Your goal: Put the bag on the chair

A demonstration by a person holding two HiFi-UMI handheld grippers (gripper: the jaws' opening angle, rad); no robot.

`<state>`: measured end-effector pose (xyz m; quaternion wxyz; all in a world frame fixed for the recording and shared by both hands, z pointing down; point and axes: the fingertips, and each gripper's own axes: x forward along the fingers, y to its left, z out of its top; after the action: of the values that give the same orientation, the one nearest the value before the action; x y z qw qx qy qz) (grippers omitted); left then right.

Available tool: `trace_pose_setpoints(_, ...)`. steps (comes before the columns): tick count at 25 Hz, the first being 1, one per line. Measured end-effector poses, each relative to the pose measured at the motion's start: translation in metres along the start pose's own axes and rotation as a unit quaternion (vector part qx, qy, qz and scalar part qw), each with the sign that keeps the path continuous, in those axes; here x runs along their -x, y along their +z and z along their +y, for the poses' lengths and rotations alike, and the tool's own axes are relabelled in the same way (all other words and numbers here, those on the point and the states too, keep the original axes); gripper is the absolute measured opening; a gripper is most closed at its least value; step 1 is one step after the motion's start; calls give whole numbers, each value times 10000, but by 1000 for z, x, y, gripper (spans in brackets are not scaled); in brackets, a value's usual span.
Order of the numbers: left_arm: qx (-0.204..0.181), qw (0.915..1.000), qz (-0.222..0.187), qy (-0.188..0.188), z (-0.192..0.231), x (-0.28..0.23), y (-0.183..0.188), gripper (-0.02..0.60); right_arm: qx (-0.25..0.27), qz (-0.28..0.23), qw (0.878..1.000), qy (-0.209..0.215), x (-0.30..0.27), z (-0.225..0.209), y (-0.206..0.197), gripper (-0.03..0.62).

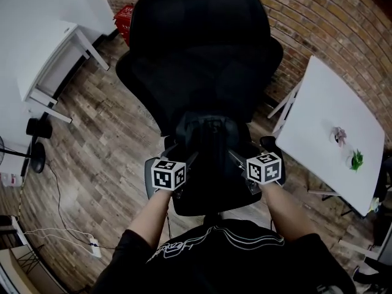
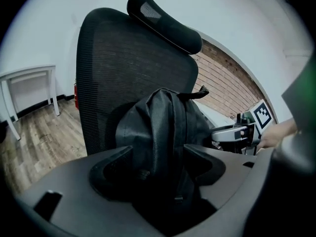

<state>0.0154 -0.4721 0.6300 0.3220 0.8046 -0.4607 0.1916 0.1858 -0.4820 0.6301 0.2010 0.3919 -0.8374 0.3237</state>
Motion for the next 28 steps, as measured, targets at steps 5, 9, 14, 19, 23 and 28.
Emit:
trace_pose_setpoints(5, 238, 9991, -361, -15, -12, 30, 11, 319, -133, -324, 9992, 217, 42, 27, 6, 274)
trace_pose_setpoints(9, 70, 9978, -487, -439, -46, 69, 19, 312, -32, -620, 9966, 540, 80, 70, 18, 254)
trace_pose_setpoints(14, 33, 9923, -842, -913, -96, 143, 34, 228, 153, -927, 9904, 1016, 129, 138, 37, 186)
trace_pose_setpoints(19, 555, 9793, -1322, -1431, -135, 223, 28, 100, 319, -1220, 9804, 1513, 178, 206, 37, 110)
trace_pose_setpoints(23, 108, 9760, -1466, -1605, -162, 275, 25, 60, 505, -1450, 9727, 1739, 204, 251, 29, 25)
trace_pose_setpoints(28, -565, 9703, -1676, -1652, -193, 331, 17, 48, 822, -1567, 9680, 1780, 240, 293, 14, -5)
